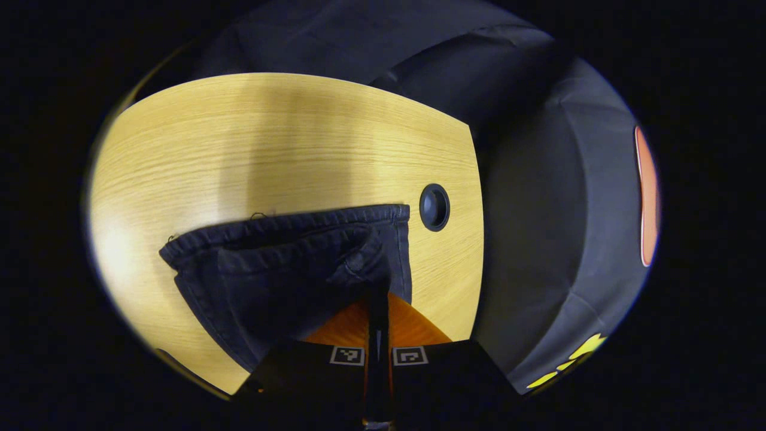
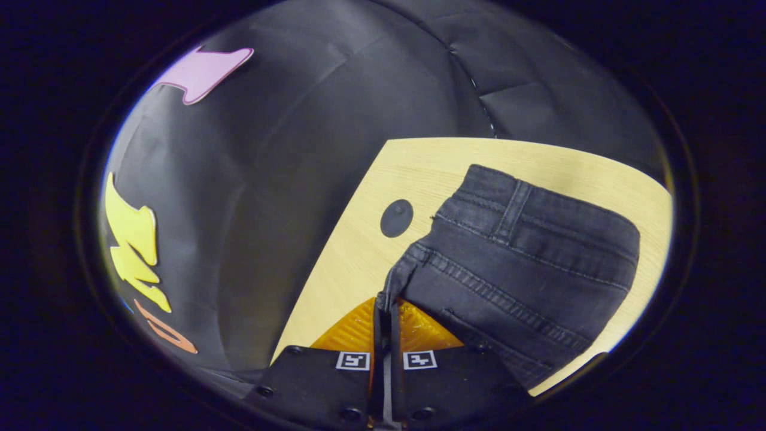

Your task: Grasp the waist and the cuffs of the jeans and fold them to make the two legs overlap; first hold the waist and fold one-third of the jeans toward the cuffs, then hold the cuffs and fold the remaining one-third in the same direction to finish folding.

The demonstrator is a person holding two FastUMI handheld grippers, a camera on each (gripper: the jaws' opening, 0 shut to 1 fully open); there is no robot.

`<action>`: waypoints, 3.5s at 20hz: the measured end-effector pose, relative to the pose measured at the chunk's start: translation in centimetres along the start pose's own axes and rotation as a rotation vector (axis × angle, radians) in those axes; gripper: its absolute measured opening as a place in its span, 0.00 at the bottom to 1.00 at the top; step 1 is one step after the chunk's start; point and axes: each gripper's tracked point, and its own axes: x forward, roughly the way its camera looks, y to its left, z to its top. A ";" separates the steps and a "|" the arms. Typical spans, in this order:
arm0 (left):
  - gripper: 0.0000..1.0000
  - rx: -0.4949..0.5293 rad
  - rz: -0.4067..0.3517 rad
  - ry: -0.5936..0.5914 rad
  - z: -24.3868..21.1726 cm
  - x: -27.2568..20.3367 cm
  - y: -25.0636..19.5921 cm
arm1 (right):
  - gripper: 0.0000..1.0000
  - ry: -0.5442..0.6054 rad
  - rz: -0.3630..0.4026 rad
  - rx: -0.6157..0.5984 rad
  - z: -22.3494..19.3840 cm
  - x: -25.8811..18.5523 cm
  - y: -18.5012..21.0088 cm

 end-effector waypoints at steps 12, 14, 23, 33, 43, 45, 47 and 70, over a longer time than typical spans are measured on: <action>1.00 0.532 -0.251 -0.209 -4.3 -15.5 -8.3 | 0.98 -0.010 0.099 -0.190 -0.9 -4.8 5.7; 0.99 0.635 -0.313 -0.274 -5.4 -18.5 -10.2 | 0.92 -0.058 0.142 -0.217 0.9 -8.0 6.5; 0.98 1.175 -0.453 -0.745 -12.4 -35.4 -12.8 | 0.91 -0.139 0.161 -0.094 4.4 -18.3 -1.2; 0.98 1.254 -0.543 -0.736 -24.3 -43.4 -6.2 | 0.91 -0.024 0.066 0.114 -1.7 -18.2 -13.1; 0.98 1.272 -0.472 -0.763 -23.2 -47.5 -2.6 | 0.92 0.034 0.119 0.221 -3.1 -11.8 -11.4; 0.98 1.266 -0.437 -0.768 -22.2 -48.0 -1.9 | 0.96 0.024 0.146 0.258 -2.6 -10.6 -11.0; 0.98 1.263 -0.419 -0.781 -21.7 -48.8 -1.3 | 0.94 0.013 0.169 0.312 -2.0 -9.9 -10.5; 0.98 1.197 -0.354 -0.756 -18.7 -48.0 0.7 | 0.03 -0.186 0.003 -0.451 -1.9 -12.4 -1.4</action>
